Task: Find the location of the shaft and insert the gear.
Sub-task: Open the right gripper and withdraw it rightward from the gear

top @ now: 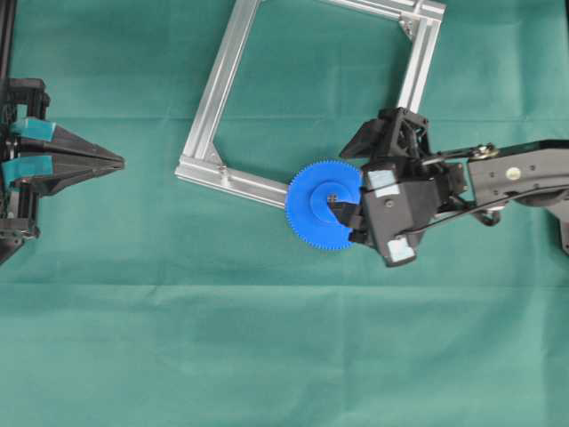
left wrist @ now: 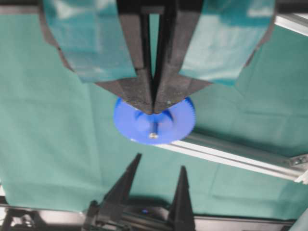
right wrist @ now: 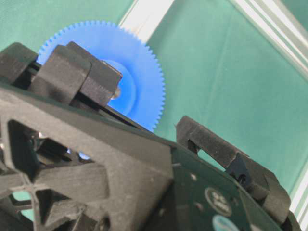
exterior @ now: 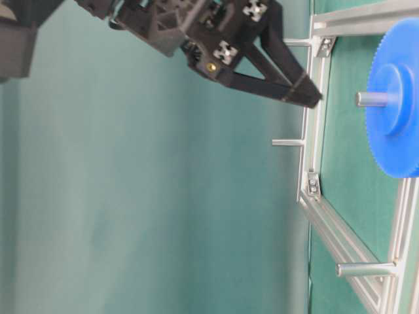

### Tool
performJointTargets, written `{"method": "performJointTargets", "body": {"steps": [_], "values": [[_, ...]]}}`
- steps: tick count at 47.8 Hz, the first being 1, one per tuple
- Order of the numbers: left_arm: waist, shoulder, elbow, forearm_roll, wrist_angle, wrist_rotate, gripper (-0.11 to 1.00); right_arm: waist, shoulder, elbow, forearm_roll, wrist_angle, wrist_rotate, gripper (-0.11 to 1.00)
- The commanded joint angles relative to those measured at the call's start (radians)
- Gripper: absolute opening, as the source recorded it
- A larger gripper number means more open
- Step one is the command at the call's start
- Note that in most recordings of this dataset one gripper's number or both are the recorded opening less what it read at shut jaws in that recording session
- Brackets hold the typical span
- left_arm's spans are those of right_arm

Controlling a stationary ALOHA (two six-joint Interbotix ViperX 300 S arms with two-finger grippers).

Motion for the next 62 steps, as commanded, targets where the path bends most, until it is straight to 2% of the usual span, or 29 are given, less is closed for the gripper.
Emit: {"method": "performJointTargets", "body": {"steps": [1, 15, 38, 62], "values": [[0.0, 0.009, -0.015, -0.003, -0.005, -0.002, 0.01, 0.002, -0.048, -0.002, -0.008, -0.006, -0.002, 0.82], [0.002, 0.009, -0.015, -0.003, -0.005, -0.002, 0.01, 0.002, -0.126, 0.063, -0.006, -0.012, 0.009, 0.82], [0.002, 0.009, -0.015, -0.003, -0.005, -0.002, 0.01, 0.012, -0.27, 0.195, 0.0, -0.089, 0.011, 0.82], [0.002, 0.009, -0.015, -0.003, -0.005, -0.002, 0.01, 0.015, -0.331, 0.279, 0.003, -0.098, 0.028, 0.82]]}}
